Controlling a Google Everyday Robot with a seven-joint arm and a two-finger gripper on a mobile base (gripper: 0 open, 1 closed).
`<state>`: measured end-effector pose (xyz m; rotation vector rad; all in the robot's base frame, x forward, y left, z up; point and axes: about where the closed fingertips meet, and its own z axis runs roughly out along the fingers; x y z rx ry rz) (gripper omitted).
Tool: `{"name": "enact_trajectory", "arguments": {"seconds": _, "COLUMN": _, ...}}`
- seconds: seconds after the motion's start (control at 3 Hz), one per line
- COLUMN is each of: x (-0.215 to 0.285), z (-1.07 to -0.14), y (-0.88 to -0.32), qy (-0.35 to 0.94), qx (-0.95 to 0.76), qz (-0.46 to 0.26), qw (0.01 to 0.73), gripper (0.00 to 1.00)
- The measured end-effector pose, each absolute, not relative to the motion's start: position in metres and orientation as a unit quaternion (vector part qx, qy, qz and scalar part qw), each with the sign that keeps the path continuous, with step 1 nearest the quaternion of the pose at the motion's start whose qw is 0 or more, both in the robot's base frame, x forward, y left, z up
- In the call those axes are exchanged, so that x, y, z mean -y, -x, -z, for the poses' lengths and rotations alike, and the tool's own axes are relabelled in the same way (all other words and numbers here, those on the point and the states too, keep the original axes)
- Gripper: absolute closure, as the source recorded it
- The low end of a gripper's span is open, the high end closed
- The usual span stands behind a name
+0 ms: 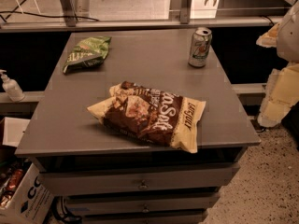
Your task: Move 7up can near green jalapeno chip bag
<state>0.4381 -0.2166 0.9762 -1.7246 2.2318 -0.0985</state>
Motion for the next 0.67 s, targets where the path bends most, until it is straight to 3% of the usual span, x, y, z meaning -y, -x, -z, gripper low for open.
{"name": "enact_trajectory", "arguments": {"seconds": 0.67, "x": 0.223, "z": -0.959, "y": -0.447, "qy": 0.594, "qx": -0.785, "qz": 0.020, "qw": 0.175, "gripper": 0.00}}
